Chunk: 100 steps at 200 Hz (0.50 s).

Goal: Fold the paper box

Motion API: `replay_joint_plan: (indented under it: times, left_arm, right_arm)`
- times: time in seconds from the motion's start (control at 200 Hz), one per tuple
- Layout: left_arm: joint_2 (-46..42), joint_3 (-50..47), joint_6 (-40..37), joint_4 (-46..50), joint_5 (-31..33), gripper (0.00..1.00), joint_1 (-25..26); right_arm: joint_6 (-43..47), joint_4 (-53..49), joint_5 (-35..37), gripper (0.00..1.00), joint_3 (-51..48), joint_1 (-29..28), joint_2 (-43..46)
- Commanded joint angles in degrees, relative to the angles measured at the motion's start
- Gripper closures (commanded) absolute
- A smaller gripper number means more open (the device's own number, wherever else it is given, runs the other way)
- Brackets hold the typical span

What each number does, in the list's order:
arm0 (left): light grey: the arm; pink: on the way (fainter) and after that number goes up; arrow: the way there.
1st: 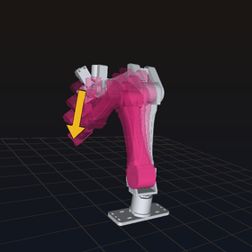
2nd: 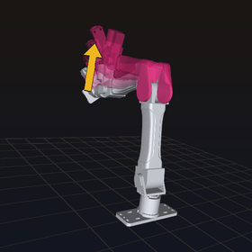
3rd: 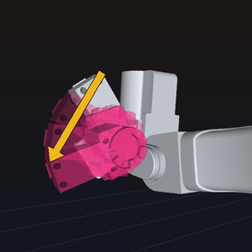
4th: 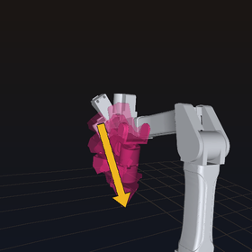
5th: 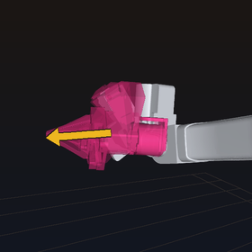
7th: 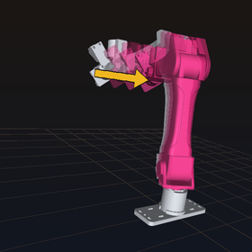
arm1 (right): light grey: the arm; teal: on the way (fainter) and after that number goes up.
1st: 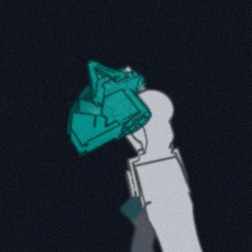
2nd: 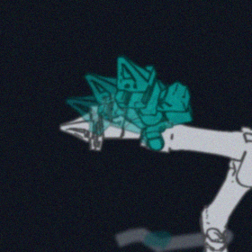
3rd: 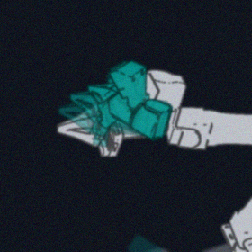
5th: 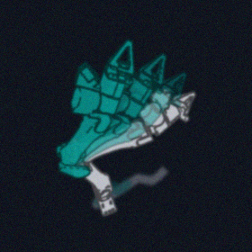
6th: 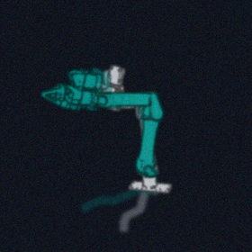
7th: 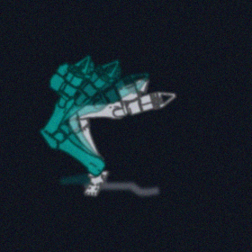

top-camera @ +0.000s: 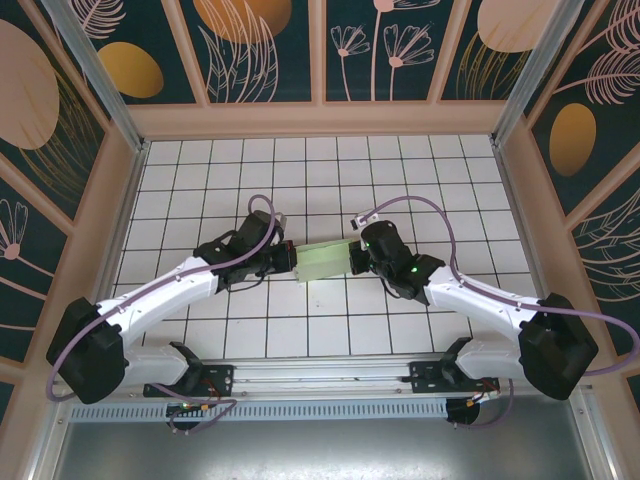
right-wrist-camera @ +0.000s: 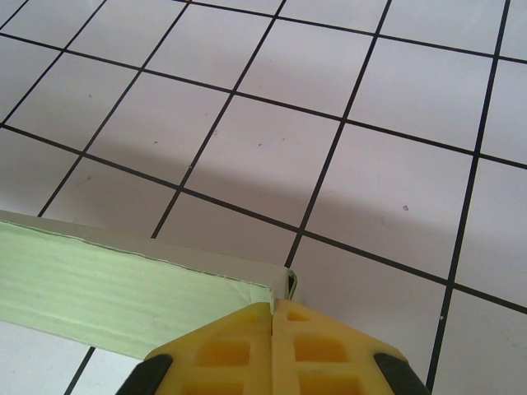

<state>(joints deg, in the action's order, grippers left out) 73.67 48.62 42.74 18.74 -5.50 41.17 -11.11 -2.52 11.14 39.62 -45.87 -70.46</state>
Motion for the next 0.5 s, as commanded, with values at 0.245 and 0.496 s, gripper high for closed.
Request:
replay_joint_plan:
  times: [0.245,0.496]
  left_arm:
    - [0.68,-2.36,-1.21,-3.22,-2.07,0.99,0.24]
    - [2.48,-6.01,-0.71,-5.94,-2.76,0.98,0.25]
  right_arm:
    - [-0.67,2.63,-1.13,1.0,-2.49,-1.33,0.0]
    - [-0.53,8.25,-1.28,1.0,-8.39,-1.42,0.59]
